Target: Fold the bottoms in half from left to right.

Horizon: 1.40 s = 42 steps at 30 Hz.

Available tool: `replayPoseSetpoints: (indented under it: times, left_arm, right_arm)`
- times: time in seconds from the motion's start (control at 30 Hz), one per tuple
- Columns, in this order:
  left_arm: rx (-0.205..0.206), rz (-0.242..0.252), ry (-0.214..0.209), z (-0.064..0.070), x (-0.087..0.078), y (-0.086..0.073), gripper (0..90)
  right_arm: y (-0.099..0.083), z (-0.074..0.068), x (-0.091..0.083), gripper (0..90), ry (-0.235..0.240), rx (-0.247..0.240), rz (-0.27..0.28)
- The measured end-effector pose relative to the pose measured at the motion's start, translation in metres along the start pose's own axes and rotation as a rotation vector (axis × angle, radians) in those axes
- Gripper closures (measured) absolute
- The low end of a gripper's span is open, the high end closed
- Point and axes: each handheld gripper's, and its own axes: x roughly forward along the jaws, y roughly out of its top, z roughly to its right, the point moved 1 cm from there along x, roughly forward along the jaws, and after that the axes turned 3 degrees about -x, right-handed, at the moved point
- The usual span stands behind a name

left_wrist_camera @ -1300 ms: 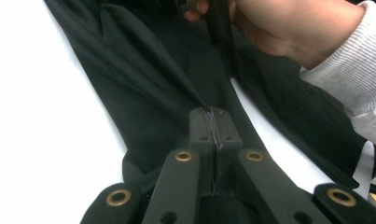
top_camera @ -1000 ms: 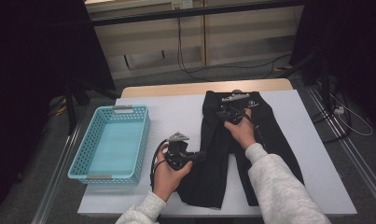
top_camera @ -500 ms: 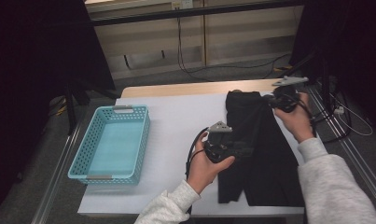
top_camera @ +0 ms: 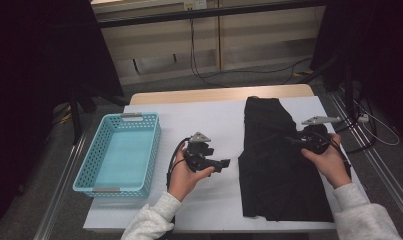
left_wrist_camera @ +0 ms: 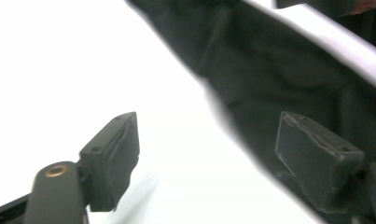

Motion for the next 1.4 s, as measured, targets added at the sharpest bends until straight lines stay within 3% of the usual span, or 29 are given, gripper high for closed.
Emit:
replayPoseSetpoints:
  times: [0.17, 0.37, 0.43, 0.5, 0.63, 0.87, 1.07, 1.27, 1.4]
  left_arm:
    - [-0.026, -0.004, 0.022, -0.024, -0.007, -0.008, 18.3]
    - [-0.010, -0.007, 0.054, -0.040, -0.014, -0.015, 14.5]
    - [-0.028, -0.008, 0.039, -0.043, -0.015, -0.015, 14.3]
    - [-0.041, 0.005, 0.054, -0.045, -0.016, -0.015, 14.2]
    - [-0.034, 0.009, 0.062, -0.048, -0.019, -0.013, 13.8]
    - [-0.021, 0.002, 0.072, -0.047, -0.017, -0.013, 14.1]
    - [-0.016, 0.000, 0.076, -0.046, -0.017, -0.012, 14.3]
    - [-0.003, 0.003, 0.073, -0.042, -0.017, -0.011, 14.7]
    - [-0.010, 0.008, 0.069, -0.042, -0.017, -0.010, 14.7]
  right_arm:
    - [-0.017, -0.014, -0.010, 44.7, 0.024, -0.014, -0.001]
    - [-0.037, -0.027, -0.023, 43.4, 0.037, -0.004, -0.012]
    - [-0.042, -0.030, -0.028, 43.4, 0.024, -0.011, -0.024]
    - [-0.045, -0.032, -0.032, 47.9, 0.028, -0.014, -0.022]
    - [-0.049, -0.034, -0.039, 55.4, 0.026, -0.016, -0.021]
    - [-0.057, -0.036, -0.034, 67.2, 0.036, -0.006, -0.087]
    - [-0.059, -0.036, -0.031, 86.9, 0.074, -0.008, -0.082]
    - [-0.053, -0.029, -0.045, 88.2, 0.100, 0.005, -0.045]
    - [-0.054, -0.017, -0.062, 88.9, 0.082, 0.021, -0.012]
